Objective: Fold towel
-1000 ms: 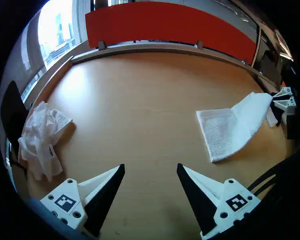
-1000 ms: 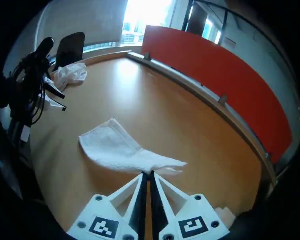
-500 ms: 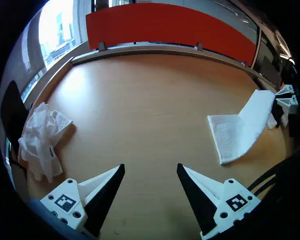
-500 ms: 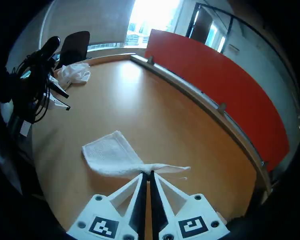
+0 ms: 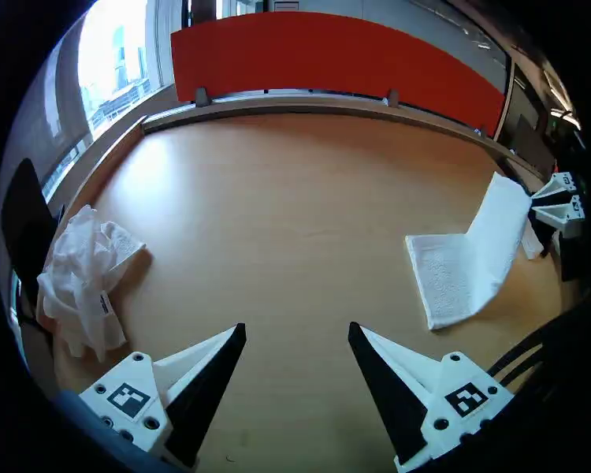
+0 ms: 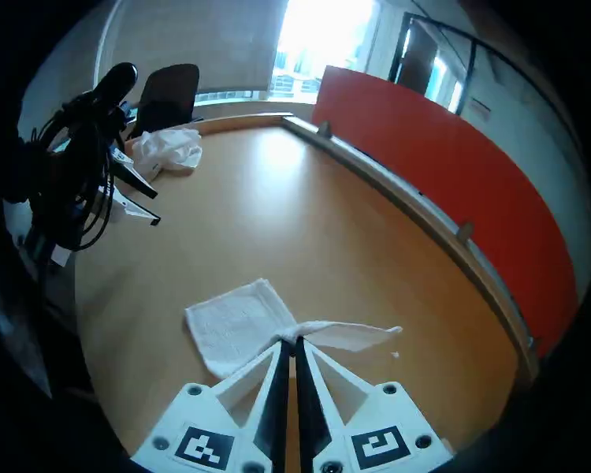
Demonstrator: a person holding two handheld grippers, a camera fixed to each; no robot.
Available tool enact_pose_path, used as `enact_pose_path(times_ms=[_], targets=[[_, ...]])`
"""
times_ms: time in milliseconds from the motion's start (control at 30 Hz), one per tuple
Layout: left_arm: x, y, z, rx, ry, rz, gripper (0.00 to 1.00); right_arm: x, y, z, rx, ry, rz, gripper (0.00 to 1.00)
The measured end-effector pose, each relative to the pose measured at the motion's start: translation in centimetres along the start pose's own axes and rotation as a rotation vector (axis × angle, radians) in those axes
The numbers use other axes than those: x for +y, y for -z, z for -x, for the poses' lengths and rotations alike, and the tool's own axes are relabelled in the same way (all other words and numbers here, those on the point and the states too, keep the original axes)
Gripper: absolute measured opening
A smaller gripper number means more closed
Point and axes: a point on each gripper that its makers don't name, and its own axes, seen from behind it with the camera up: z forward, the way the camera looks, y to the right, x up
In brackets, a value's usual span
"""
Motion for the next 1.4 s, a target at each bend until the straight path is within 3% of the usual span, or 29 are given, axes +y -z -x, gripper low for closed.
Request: enact_pose_path(times_ms=[200, 600, 867, 900, 1100, 1167, 1400], targets=[[-0.2, 0.4, -0.2, 0.008, 0.007, 0.001, 0.97, -2.4, -1.9, -0.4, -0.001, 0.005, -0.048, 0.05], [-1.5, 1.0, 0.0, 0.012, 0.020, -0.010, 0.97, -6.9, -7.3, 1.1, -0.044, -0.042, -0.149, 0.05], [-2.2, 1.2, 0.2, 0.010, 0.026, -0.017, 0.97, -7.6, -8.0, 1.2, -0.049, -0.059, -0.167, 0.06], [-2.3, 1.2, 0.2, 0.010, 0.027, -0.017, 0.97, -7.7, -8.0, 1.2, -0.049, -0.060, -0.168, 0.08], [-2.6, 1.2, 0.1, 0.010, 0.025, -0.021, 0.97, -8.1, -7.7, 1.5, -0.056, -0.064, -0.188, 0.63], [-2.6, 1.2, 0.1, 0.010, 0.025, -0.020, 0.97, -8.2, -7.6, 1.6, -0.057, -0.068, -0.192, 0.68], [-2.5, 1.2, 0.0, 0.011, 0.019, -0.019, 0.97, -7.9, -7.4, 2.1, -0.061, -0.078, -0.180, 0.68]])
